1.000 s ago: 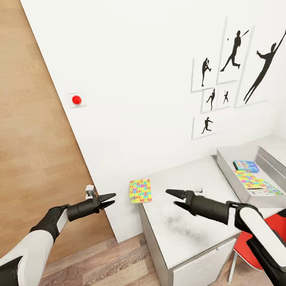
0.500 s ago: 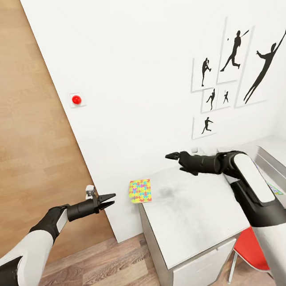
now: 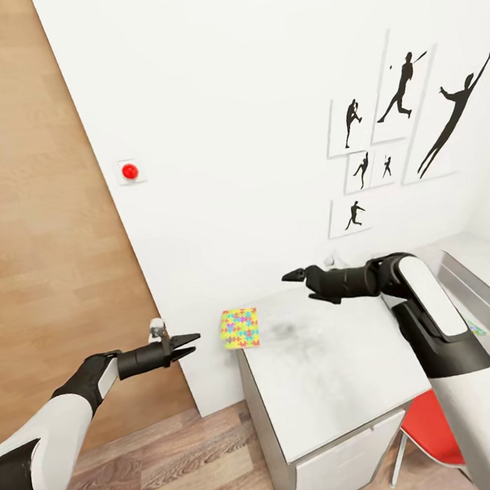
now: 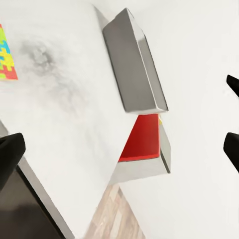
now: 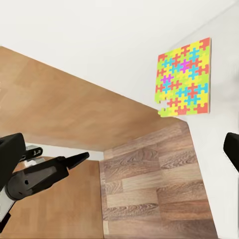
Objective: Put all the toys in the child's room - the three board games (two on the bed and one on the table), the two jigsaw puzzles on the table, and the tennis ball on the table - inside the toy box on the table in the child's room.
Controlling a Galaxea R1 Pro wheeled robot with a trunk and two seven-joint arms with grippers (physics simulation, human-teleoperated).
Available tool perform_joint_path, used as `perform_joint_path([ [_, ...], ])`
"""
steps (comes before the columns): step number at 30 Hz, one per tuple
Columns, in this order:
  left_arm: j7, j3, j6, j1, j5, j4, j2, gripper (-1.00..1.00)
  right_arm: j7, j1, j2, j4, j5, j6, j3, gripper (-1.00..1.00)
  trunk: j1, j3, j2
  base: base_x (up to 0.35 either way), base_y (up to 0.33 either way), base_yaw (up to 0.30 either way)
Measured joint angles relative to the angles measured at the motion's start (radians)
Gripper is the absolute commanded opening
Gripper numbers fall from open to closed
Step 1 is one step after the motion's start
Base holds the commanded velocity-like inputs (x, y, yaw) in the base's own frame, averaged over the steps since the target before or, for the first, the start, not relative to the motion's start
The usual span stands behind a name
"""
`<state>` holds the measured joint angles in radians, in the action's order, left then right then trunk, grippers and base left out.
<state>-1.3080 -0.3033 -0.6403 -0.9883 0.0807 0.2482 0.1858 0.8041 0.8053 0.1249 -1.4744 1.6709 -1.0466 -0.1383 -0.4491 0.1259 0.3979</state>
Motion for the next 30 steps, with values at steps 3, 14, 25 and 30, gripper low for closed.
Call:
perform_joint_path([
  [3,0.027,-0.001,-0.001,0.000,0.000,-0.001,-0.001,1.00,-0.002,0.001,0.002,-0.010,0.001,0.000,-0.002,1.00,0.000,0.000,0.000,0.231,-0.088,0.000],
  [14,0.100,-0.087,-0.002,0.000,0.000,-0.005,-0.006,1.00,-0.057,-0.012,0.001,-0.036,0.001,0.000,-0.004,1.00,0.000,0.000,0.000,0.130,-0.017,0.000],
  [25,0.272,-0.194,-0.002,0.000,-0.051,-0.059,-0.078,1.00,-0.158,-0.115,0.004,-0.107,0.000,0.000,-0.004,1.00,0.000,0.000,0.000,0.085,0.000,0.000],
  [30,0.303,-0.209,-0.002,0.000,-0.058,-0.062,-0.079,1.00,-0.171,-0.119,0.004,-0.109,-0.001,0.000,-0.005,1.00,0.000,0.000,0.000,0.050,0.000,0.000],
])
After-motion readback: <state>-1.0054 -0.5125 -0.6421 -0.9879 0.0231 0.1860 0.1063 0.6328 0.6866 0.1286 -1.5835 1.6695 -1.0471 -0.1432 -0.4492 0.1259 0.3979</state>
